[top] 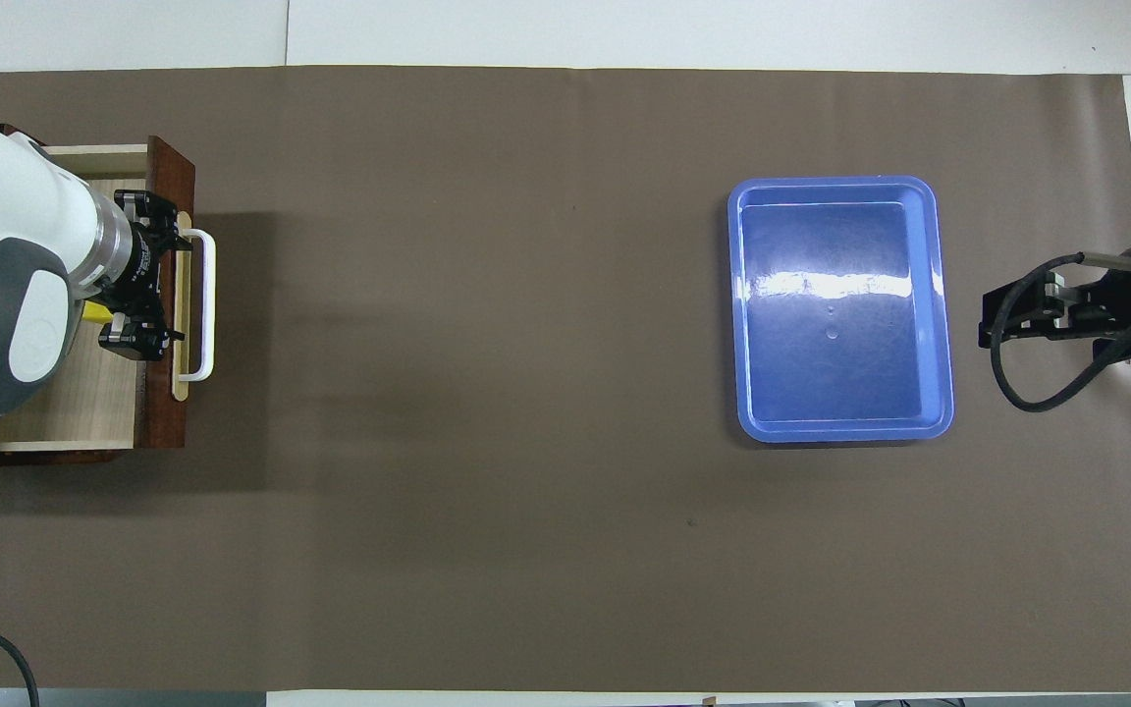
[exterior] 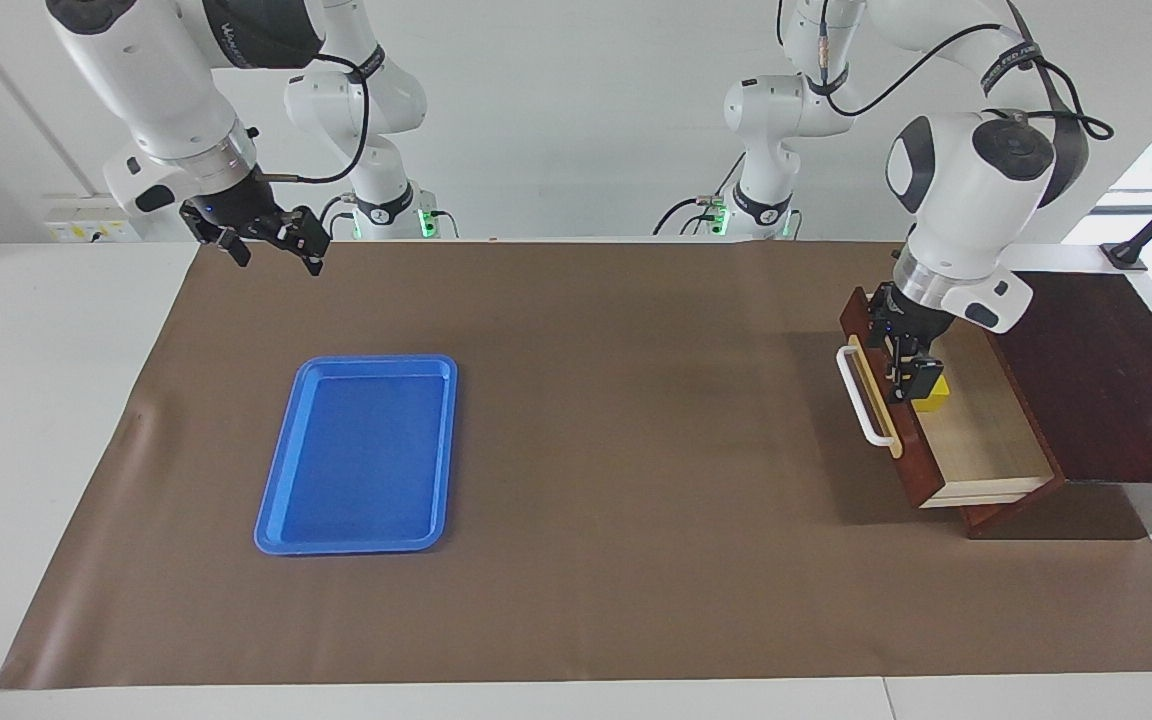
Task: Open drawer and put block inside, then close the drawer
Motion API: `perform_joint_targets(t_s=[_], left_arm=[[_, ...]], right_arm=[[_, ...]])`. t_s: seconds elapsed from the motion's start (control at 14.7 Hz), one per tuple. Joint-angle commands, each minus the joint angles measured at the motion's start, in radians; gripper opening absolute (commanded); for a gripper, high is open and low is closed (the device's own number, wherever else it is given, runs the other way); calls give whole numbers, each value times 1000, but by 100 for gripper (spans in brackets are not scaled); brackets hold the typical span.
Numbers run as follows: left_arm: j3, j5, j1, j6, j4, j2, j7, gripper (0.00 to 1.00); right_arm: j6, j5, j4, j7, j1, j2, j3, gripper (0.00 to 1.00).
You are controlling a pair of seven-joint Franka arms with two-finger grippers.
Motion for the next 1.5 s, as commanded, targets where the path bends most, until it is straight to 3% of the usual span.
perform_joint_targets(t_s=[0.0,0.88,1.29,1.43], left_arm=[[4,28,10,30,-42,-15,-20,100],[7,65,229,107,-28,-3,70,100],[5,65,286,121,-36,-4,124,100],[4,65,272,78,10,-6,163,100]], right_arm=[[12,-10,-31,-24,-12,-29,6,100],[12,-10,-31,-24,-12,-29,6,100],[12,-10,-31,-24,-12,-29,6,100],[12,-10,-31,-24,-12,-29,6,100]])
